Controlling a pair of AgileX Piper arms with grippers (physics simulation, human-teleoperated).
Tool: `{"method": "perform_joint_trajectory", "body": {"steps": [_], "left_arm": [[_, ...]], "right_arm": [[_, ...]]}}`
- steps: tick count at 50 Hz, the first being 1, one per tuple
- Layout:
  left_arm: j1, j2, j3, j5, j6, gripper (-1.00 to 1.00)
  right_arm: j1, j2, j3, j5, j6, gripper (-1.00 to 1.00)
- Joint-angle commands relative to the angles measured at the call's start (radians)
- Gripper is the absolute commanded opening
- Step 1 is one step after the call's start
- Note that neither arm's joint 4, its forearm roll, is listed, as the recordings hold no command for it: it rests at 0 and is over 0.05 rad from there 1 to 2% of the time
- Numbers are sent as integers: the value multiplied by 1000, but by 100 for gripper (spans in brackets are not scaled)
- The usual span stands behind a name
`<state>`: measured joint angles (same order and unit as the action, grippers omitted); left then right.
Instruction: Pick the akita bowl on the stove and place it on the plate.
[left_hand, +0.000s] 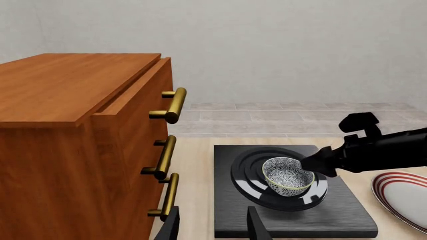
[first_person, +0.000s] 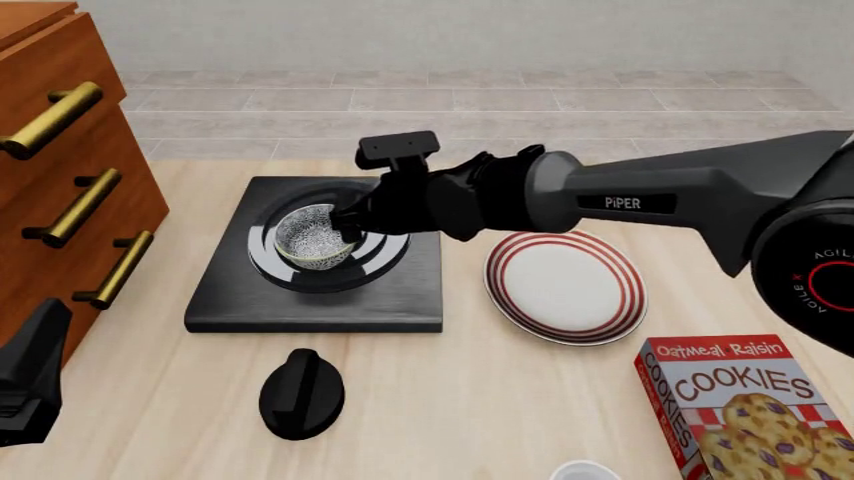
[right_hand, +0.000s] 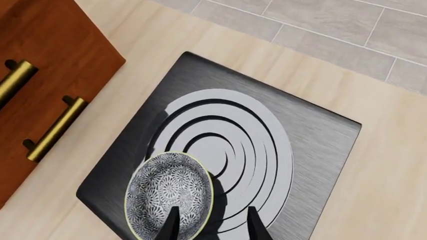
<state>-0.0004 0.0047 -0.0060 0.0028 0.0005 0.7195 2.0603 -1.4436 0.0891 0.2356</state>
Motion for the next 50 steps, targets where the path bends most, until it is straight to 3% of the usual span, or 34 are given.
{"method": "perform_joint_trajectory", "body": {"steps": [1, 50], "left_arm": [[0, 0, 1, -1, 0, 100], [0, -1, 0, 1, 0, 100]], "right_arm": [[-2, 29, -12, 0, -2, 100], [29, 102, 1, -39, 10, 100]]}}
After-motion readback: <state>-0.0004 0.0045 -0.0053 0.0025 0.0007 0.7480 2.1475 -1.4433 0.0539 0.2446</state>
